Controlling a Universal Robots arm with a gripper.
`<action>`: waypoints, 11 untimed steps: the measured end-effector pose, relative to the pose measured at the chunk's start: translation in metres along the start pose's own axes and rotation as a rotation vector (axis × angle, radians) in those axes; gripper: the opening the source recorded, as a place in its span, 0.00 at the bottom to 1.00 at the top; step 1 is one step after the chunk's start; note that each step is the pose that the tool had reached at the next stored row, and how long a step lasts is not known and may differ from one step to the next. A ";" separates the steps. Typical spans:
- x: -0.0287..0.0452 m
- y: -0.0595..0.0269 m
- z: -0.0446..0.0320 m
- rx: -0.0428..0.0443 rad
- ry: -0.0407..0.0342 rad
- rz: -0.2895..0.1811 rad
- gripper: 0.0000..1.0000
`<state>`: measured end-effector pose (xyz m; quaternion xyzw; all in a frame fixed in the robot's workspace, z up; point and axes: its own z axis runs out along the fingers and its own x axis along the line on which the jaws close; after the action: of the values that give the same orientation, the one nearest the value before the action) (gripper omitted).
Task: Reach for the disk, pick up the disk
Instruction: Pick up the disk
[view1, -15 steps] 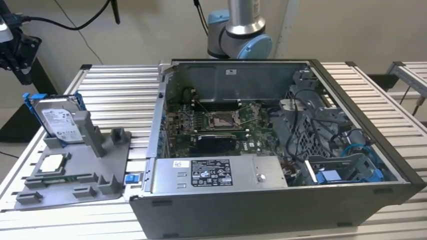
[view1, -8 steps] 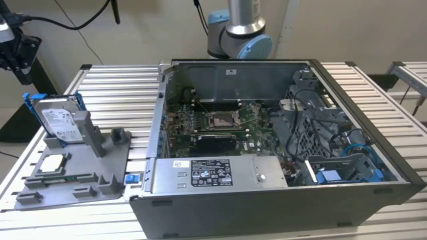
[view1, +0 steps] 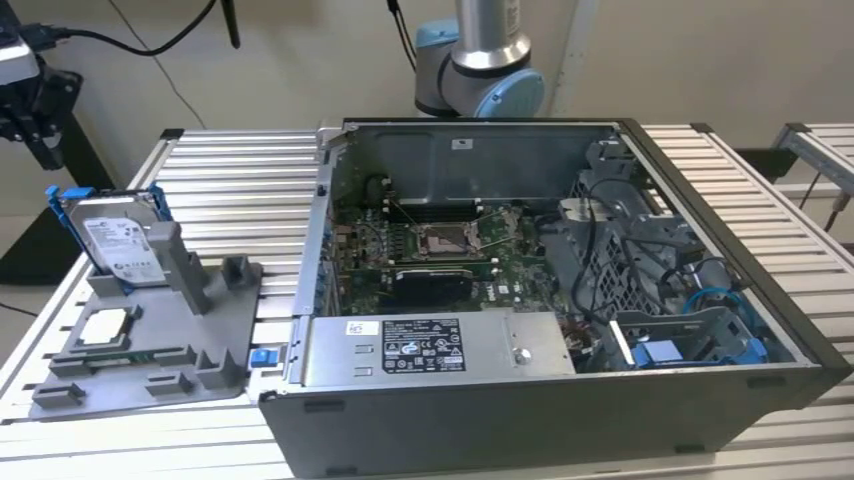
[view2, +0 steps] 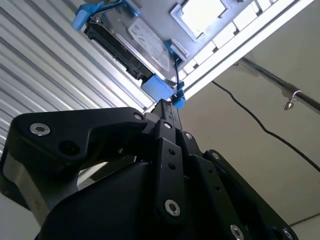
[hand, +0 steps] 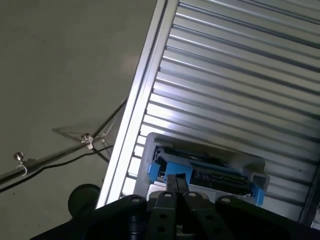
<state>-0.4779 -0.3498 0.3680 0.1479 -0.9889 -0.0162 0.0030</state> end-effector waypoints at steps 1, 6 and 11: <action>0.0000 0.0000 0.0000 0.0002 0.0006 -0.017 0.00; 0.0000 0.0000 0.0000 0.0005 0.0033 -0.098 0.00; 0.0000 0.0000 0.0000 0.0007 0.0060 -0.180 0.00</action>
<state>-0.4779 -0.3498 0.3680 0.2361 -0.9716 -0.0156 0.0045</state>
